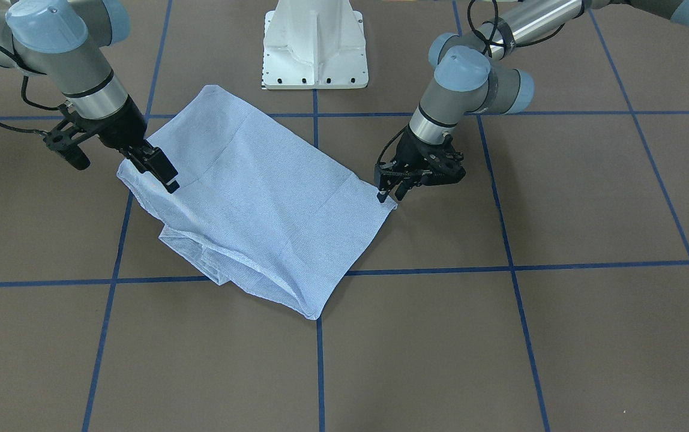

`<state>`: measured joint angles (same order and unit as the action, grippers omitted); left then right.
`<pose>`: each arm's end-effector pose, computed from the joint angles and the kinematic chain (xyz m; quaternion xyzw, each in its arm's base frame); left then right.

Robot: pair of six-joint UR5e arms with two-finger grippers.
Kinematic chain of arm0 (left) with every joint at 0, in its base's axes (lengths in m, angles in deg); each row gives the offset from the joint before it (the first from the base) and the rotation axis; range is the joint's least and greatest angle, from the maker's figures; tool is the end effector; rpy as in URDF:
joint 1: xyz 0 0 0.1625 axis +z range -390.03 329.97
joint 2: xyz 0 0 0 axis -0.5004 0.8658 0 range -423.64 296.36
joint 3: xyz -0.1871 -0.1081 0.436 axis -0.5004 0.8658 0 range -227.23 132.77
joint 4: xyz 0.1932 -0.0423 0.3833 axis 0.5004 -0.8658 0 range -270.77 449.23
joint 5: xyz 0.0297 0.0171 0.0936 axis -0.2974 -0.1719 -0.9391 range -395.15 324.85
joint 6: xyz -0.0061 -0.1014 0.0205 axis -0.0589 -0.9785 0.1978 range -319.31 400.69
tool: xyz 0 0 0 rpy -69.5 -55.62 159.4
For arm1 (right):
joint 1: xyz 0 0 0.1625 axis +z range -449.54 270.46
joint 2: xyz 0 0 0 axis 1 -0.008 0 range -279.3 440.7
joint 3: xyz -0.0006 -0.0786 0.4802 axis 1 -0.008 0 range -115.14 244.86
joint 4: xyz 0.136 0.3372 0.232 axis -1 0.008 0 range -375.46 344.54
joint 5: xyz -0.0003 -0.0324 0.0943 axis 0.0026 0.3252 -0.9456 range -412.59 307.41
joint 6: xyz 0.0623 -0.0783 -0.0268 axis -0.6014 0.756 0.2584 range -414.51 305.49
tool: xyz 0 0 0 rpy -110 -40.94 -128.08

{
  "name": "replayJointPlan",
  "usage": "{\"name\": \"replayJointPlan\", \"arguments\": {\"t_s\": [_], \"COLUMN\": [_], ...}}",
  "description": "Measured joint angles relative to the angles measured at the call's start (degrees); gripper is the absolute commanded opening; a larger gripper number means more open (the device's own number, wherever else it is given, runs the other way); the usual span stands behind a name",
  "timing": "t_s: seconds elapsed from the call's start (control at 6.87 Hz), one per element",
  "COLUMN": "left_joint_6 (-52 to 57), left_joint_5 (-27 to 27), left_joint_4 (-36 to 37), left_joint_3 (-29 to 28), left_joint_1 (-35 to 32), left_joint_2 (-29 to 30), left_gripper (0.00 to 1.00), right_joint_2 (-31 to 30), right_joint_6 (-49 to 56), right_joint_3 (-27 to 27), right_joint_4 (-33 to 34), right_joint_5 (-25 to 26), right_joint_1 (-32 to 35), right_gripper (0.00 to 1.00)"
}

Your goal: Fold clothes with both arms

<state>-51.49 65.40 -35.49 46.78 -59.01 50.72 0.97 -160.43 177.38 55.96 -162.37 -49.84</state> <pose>0.5548 -0.4381 0.3681 0.0445 0.5249 -0.1817 0.8304 -0.3757 -0.4397 0.4022 -0.0634 -0.4497 0.3484 0.8200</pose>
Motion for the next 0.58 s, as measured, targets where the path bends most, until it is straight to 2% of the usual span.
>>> {"name": "replayJointPlan", "arguments": {"t_s": [0.15,0.44,0.58], "left_joint_6": [0.0,0.1,0.1], "left_joint_5": [0.0,-0.6,-1.2], "left_joint_4": [0.0,-0.1,-0.1], "left_joint_3": [-0.4,-1.4,-1.9], "left_joint_1": [0.1,0.1,0.1], "left_joint_2": [0.1,0.7,1.3], "left_gripper": [0.44,0.0,0.0], "right_joint_2": [0.0,0.0,0.0], "right_joint_6": [0.3,1.2,1.3], "right_joint_3": [-0.6,-2.1,-2.3], "right_joint_4": [-0.1,-0.4,-0.5], "right_joint_5": [0.0,0.0,0.0], "right_joint_1": [0.4,1.1,1.2], "right_gripper": [1.0,1.0,1.0]}}
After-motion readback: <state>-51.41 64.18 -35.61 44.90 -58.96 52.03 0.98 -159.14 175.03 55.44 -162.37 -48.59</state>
